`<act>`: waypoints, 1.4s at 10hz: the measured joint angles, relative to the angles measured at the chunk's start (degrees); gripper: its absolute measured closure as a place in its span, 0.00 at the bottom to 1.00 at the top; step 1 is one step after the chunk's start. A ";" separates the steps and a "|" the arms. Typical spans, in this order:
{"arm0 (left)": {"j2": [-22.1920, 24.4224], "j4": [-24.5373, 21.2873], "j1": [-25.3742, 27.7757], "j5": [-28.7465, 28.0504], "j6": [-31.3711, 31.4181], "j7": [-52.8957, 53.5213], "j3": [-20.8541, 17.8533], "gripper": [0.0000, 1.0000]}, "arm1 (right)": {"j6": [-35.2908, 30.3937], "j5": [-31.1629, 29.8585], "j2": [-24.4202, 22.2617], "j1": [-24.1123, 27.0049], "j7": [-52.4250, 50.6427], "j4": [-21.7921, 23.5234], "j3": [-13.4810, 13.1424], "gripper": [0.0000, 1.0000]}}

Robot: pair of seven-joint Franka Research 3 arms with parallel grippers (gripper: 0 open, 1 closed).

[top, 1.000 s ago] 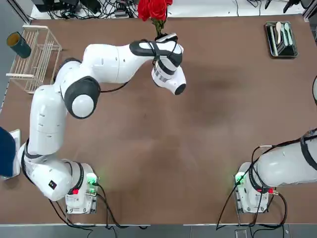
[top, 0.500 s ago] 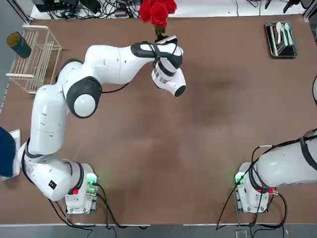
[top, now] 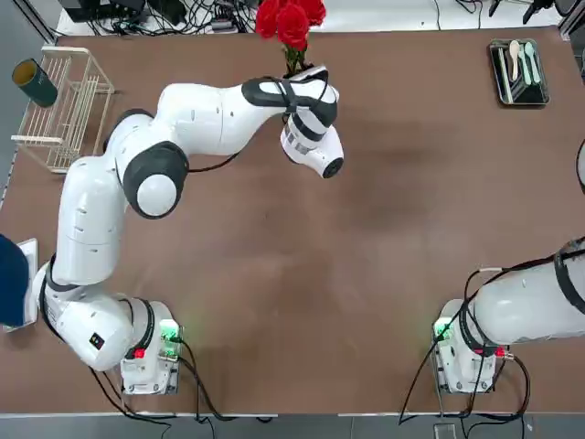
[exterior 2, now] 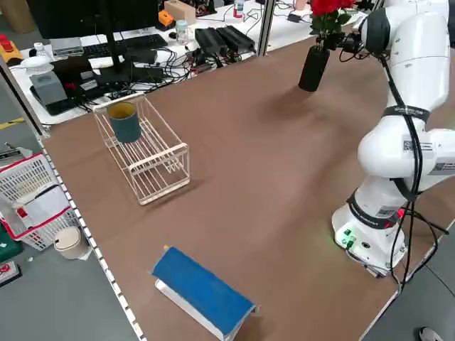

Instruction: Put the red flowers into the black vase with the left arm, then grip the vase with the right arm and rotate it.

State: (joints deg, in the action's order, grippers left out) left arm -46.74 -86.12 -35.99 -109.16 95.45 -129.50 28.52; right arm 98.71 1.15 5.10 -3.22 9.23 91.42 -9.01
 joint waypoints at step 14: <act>-2.81 0.30 -0.17 -0.30 -0.01 -0.02 -0.01 0.43 | 0.00 0.00 0.00 0.00 0.00 0.00 0.04 0.00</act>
State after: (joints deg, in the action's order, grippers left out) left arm -49.54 -85.82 -36.16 -109.46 95.44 -129.52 28.51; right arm 98.71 1.15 5.10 -3.22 9.23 91.43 -8.98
